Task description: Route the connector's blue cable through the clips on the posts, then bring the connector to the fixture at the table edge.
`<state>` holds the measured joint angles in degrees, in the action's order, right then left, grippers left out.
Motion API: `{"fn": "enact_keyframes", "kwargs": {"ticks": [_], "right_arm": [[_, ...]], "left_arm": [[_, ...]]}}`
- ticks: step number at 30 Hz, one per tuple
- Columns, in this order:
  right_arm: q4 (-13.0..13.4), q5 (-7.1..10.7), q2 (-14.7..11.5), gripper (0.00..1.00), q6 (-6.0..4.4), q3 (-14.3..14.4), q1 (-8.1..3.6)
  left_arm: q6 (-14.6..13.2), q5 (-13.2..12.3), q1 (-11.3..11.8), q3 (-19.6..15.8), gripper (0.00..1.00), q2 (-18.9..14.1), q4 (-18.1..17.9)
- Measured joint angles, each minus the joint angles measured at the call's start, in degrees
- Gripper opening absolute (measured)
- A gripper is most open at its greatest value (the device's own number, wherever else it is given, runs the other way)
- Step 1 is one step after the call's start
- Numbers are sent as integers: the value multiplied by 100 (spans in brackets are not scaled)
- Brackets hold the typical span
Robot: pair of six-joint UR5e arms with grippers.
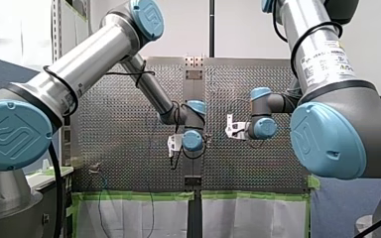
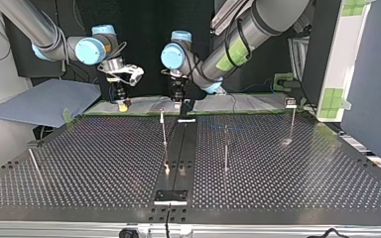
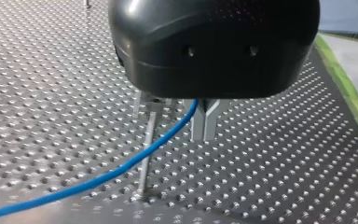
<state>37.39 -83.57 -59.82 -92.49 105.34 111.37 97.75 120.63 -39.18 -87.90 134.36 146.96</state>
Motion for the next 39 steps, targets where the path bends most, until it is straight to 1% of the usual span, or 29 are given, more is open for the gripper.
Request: {"fn": "enact_keyframes", "kwargs": {"ticks": [5,11,17,25,29,32,39], "right_arm": [[38,39,10,0,-9,1,-74],[58,86,18,0,-30,-23,-143],[59,107,26,0,-43,-38,-192],[74,133,41,0,-80,-42,-238],[89,138,49,0,-101,-43,-263],[103,141,51,0,-109,-43,-280],[118,147,61,0,-113,-50,-315]], "left_arm": [[81,6,24,130,0,67,-5],[94,60,37,350,0,74,146],[94,67,54,414,0,76,176],[86,-51,129,447,0,85,208],[84,-126,155,539,0,156,302],[80,-125,163,607,0,206,380],[77,-113,220,754,0,224,423]]}}
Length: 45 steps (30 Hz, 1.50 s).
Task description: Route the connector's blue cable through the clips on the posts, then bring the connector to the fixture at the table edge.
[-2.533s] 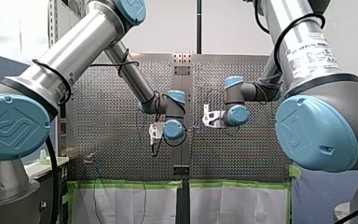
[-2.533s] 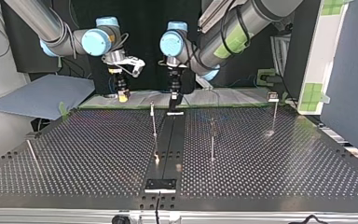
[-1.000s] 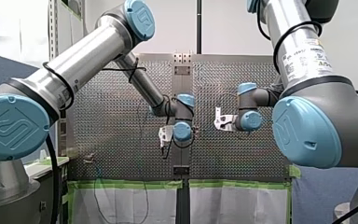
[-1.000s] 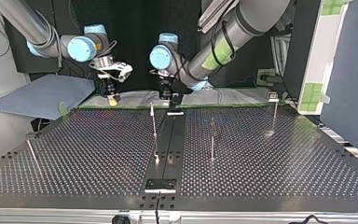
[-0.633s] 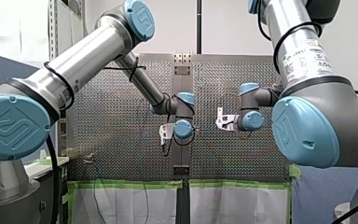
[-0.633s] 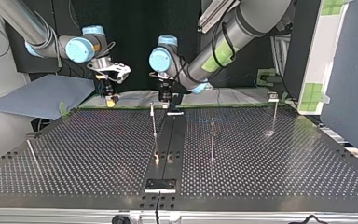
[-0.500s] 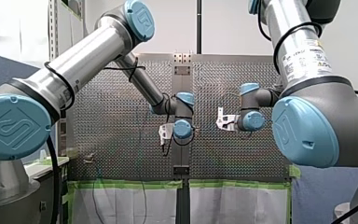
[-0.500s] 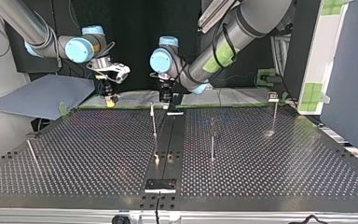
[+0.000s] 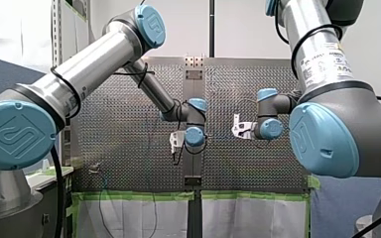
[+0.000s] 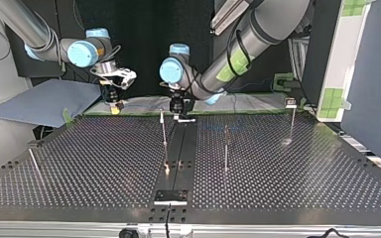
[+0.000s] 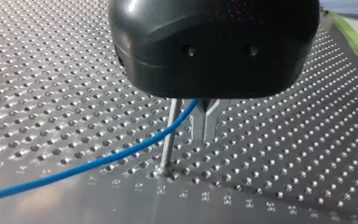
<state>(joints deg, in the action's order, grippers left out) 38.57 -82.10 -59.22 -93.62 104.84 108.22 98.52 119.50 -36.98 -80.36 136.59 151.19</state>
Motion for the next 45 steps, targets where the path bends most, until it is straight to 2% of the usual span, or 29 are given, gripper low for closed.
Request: {"fn": "enact_keyframes", "kwargs": {"ticks": [21,23,24,25,30,33,34,35,36,37,38,39,40,41,45], "right_arm": [[25,0,36,0,-39,-96,-126],[23,0,38,0,-38,-97,-131],[22,1,38,0,-38,-97,-131],[21,0,38,0,-37,-97,-131],[15,0,42,0,-36,-98,-133],[10,1,43,0,-33,-97,-135],[7,0,43,0,-31,-98,-134],[3,0,43,0,-30,-98,-134],[0,1,43,0,-29,-97,-133],[-2,0,42,0,-28,-96,-133],[-7,0,41,0,-26,-96,-133],[-9,0,41,0,-24,-96,-134],[-11,0,41,0,-22,-96,-134],[-12,0,41,0,-21,-97,-134],[-14,0,41,0,-18,-97,-134]], "left_arm": [[-42,-162,103,223,0,3,267],[-47,-157,103,227,13,2,296],[-61,-134,99,227,13,2,323],[-80,-107,94,227,18,1,348],[-216,102,56,229,18,-5,460],[-262,121,54,229,18,-5,508],[-275,115,54,229,23,-6,517],[-291,108,55,230,36,-6,521],[-318,100,55,231,36,-6,524],[-336,95,55,230,56,-6,523],[-351,87,56,231,71,-6,521],[-368,75,56,230,71,-7,521],[-378,65,55,230,97,-7,521],[-386,59,54,231,100,-7,523],[-422,78,44,228,100,-8,532]]}}
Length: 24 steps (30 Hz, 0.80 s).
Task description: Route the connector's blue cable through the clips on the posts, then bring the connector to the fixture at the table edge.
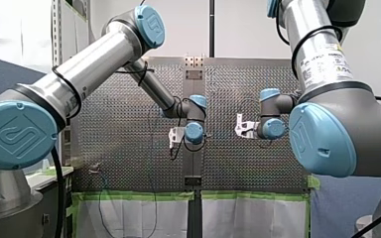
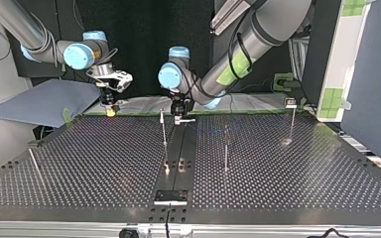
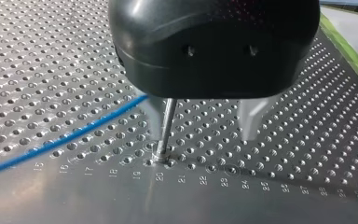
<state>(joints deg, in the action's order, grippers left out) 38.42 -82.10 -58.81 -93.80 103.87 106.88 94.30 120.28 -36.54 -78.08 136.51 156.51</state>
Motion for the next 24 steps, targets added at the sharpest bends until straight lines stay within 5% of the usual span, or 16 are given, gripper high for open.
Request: {"fn": "enact_keyframes", "kwargs": {"ticks": [24], "right_arm": [[-12,40,3,0,-17,-1,-2]], "left_arm": [[5,-58,-223,-357,100,-283,167]]}}
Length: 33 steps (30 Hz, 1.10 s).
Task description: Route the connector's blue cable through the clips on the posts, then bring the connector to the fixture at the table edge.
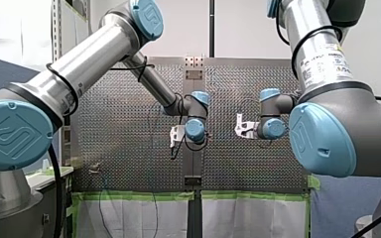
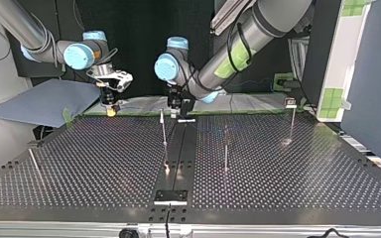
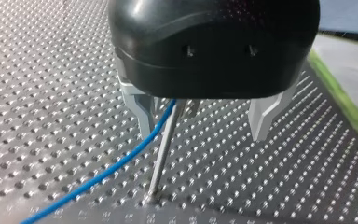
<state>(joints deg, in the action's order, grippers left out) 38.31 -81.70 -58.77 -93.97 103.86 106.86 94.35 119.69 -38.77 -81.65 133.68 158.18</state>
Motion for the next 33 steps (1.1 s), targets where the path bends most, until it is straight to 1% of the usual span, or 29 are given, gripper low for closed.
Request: {"fn": "enact_keyframes", "kwargs": {"ticks": [6,9,18,24,33], "right_arm": [[-9,9,0,0,0,1,0],[-13,11,0,0,0,2,1],[-15,17,0,0,-4,0,1],[-16,58,0,0,-7,-1,1],[-22,65,0,0,-9,2,1]], "left_arm": [[-9,-76,-68,-205,100,-123,-106],[-12,-87,-118,-240,100,-144,-127],[-19,-30,-238,-252,100,-151,-132],[-15,6,-262,-253,100,-159,-122],[-17,14,-285,-255,100,-216,-112]]}}
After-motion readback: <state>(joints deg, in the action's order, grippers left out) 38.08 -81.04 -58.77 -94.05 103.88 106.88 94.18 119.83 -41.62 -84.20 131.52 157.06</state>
